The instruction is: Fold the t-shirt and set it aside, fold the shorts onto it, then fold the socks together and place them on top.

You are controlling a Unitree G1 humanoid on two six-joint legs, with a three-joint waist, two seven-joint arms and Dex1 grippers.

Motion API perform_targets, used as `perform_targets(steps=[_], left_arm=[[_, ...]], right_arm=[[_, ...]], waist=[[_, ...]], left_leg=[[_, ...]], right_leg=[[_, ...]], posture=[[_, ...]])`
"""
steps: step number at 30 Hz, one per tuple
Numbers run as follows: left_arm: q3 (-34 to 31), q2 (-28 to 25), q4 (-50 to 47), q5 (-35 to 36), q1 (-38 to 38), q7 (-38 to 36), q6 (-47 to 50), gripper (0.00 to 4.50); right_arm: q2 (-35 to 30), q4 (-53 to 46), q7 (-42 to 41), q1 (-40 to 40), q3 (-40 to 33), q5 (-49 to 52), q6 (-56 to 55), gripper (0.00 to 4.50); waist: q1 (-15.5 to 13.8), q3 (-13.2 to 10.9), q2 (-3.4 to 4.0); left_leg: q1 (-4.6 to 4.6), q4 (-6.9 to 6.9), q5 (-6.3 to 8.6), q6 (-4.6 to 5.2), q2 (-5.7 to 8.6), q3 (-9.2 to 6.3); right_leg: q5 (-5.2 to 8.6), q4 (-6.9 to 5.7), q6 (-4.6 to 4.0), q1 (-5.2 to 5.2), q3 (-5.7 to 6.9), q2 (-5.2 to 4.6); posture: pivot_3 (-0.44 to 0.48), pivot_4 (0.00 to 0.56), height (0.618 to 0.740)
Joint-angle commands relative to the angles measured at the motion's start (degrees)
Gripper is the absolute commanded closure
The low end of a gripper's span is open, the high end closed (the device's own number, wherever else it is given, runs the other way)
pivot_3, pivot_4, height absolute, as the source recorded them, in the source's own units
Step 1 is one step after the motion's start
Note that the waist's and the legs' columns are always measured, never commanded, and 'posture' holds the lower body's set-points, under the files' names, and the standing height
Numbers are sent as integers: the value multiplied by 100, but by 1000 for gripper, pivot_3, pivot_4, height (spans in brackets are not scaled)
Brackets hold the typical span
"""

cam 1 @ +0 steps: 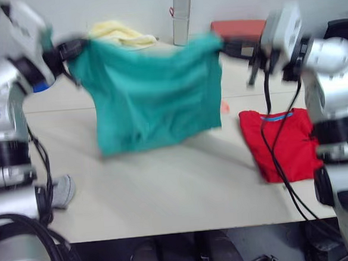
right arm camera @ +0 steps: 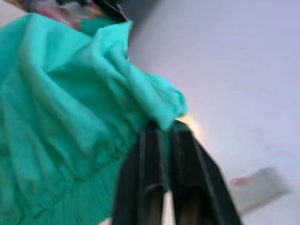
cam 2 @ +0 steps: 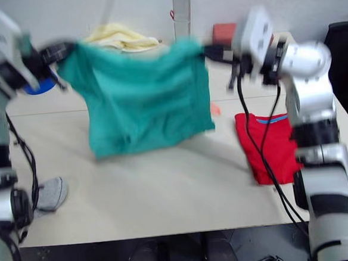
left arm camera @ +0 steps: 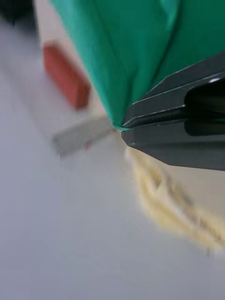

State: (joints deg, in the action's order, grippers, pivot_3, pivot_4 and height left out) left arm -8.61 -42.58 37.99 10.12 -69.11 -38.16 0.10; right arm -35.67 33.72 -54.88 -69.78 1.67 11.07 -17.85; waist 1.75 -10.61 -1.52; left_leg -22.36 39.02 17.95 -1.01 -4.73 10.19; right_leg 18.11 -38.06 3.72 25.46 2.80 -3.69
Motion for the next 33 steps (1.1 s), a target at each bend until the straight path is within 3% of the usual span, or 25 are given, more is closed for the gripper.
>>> perform_targets(steps=[1,5,10,12,15,20,25,33], left_arm=[[-319,47,1153,-303,-1170,1059,-1681,4476],[-360,18,1757,-407,-1758,1162,-3023,4476],[-157,-251,1265,-404,-884,245,-3924,4476],[-107,-262,158,-32,799,-346,-3697,4476],[-261,-238,-1613,458,2609,-471,-2860,4476],[-345,-340,-3511,938,4551,-776,-1775,4476],[-282,-587,-3907,1091,5123,-1286,-1189,3257],[-166,-644,-3894,1137,5045,-1880,-830,742]], right_arm=[[-88,1340,1200,-841,-152,-864,-1368,4500],[-191,2059,1820,-1378,-215,-1226,-2314,4500],[-179,1670,1112,-377,-208,-842,-2484,4500],[-212,544,367,1216,4,-334,-2284,4500],[-357,-922,-216,2915,247,81,-1854,4500],[-596,-1879,-614,4148,240,219,-1562,4500],[-893,-1899,-1483,4315,245,617,-2172,4500],[-1005,-2751,-2522,4739,512,1268,-2669,4500]], waist=[[9,0,0],[32,0,-1],[161,0,-1],[177,7,5],[179,1,13],[181,-25,11],[117,-24,10],[41,-24,10]], left_leg=[[-18,3,0,0,0,4],[-18,-24,10,12,2,47],[1,-37,12,15,5,94],[15,-36,12,16,2,94],[120,-75,13,16,-7,89],[41,20,9,22,-19,60],[165,-8,13,14,0,53],[173,-37,16,12,-8,53]], right_leg=[[-3,6,5,17,1,0],[-2,24,6,39,20,-19],[-2,6,7,50,33,-32],[-3,-3,8,35,31,-31],[-3,6,10,-57,12,-45],[-4,-57,11,28,-7,-74],[0,-27,1,-98,1,-40],[0,7,0,-105,-2,-38]], posture=[[0,150,740],[0,150,740],[0,150,740],[0,150,740],[0,150,740],[0,150,740],[0,150,740],[0,150,740]])
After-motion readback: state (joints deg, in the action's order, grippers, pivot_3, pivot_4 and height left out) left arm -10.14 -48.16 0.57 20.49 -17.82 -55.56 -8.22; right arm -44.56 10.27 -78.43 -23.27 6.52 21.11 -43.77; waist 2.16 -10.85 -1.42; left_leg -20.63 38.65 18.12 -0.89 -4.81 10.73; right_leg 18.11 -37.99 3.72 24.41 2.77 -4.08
